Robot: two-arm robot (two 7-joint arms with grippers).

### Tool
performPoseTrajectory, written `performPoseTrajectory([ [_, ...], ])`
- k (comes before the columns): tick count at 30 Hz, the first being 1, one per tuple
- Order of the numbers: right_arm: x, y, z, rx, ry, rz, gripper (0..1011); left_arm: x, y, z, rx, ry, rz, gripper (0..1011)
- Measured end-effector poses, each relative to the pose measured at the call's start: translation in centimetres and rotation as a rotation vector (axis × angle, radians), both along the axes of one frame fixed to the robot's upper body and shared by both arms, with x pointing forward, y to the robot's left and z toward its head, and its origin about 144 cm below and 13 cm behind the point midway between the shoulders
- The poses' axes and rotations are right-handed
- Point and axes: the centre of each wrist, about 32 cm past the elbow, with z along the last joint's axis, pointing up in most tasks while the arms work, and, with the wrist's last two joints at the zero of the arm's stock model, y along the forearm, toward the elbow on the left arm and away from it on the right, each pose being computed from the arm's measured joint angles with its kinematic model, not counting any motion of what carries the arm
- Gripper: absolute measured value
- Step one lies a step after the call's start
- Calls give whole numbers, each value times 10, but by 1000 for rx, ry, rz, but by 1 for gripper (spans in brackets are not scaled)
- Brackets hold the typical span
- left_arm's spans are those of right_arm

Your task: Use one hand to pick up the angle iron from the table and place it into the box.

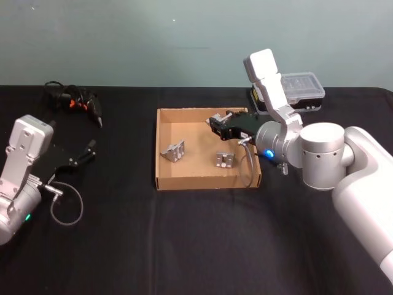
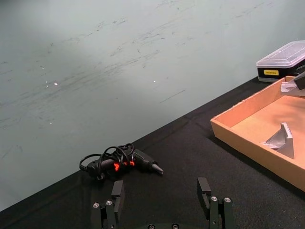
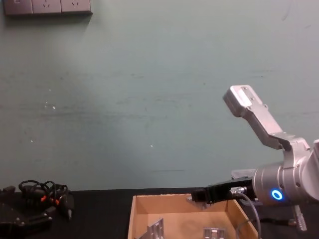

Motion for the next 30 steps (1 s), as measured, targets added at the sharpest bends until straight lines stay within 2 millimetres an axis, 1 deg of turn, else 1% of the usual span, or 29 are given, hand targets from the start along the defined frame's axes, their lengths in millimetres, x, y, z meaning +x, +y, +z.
performPoseTrajectory([
  [11, 3, 12, -5, -57, 38, 1, 457, 0, 0, 0, 0, 0, 0, 1000],
  [26, 5, 17, -7, -79, 57, 5, 460, 0, 0, 0, 0, 0, 0, 1000],
  [27, 5, 17, -8, -79, 59, 7, 471, 0, 0, 0, 0, 0, 0, 1000],
  [28, 5, 17, -8, -80, 59, 8, 514, 0, 0, 0, 0, 0, 0, 1000],
  [30, 5, 17, -8, -79, 60, 10, 553, 0, 0, 0, 0, 0, 0, 1000],
])
